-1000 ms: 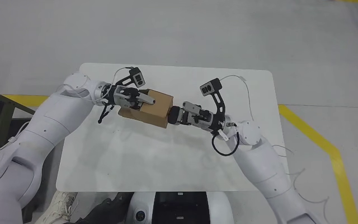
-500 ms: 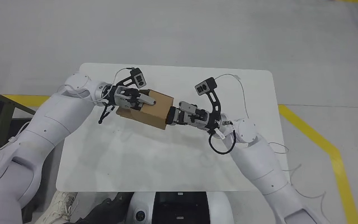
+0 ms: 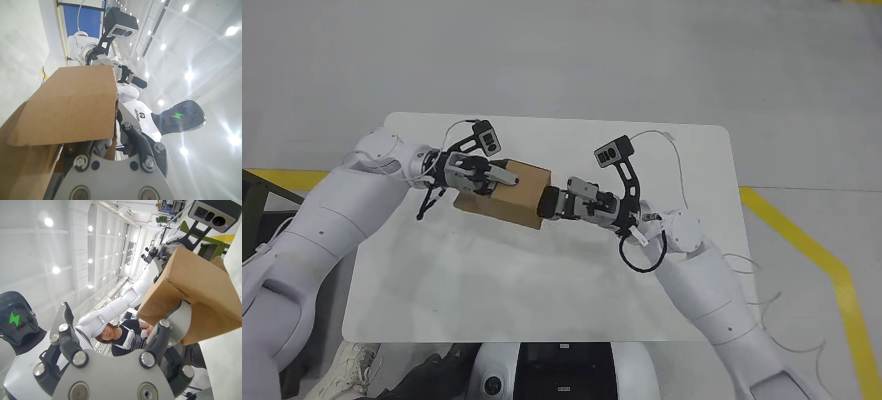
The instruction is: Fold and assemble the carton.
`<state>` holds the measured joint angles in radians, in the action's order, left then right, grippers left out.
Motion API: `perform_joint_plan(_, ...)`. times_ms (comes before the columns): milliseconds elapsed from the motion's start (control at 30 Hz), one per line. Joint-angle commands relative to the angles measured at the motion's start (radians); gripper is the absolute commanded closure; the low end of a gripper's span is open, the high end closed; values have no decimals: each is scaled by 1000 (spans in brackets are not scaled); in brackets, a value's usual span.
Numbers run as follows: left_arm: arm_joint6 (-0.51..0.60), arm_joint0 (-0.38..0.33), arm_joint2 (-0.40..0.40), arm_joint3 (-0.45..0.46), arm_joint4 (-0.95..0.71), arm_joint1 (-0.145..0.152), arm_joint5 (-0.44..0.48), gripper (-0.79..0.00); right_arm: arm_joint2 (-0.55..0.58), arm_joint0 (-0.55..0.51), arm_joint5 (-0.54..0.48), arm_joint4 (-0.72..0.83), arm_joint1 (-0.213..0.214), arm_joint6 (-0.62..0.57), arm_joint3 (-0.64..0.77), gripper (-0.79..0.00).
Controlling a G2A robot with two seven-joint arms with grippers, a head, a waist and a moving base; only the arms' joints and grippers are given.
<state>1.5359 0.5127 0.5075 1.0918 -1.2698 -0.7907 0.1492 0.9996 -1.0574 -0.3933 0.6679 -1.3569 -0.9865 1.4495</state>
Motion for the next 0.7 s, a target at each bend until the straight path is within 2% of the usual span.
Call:
perform_joint_plan(0,0,0,2,-6,1,1,0,0,21,-15,2,-6,5,1,15,-785)
perform_joint_plan(300,0,-29,-3,-51,113,0,16,0,81,-65,6,-21,21,5,62,-785)
perform_joint_plan(433,0,-58,-3,-82,216,-6,26,0,103,-87,-6,-52,28,8,83,-785)
perform_joint_plan(667,-139,-95,-17,-25,458,-29,11,0,146,-131,-30,-167,46,0,126,-785)
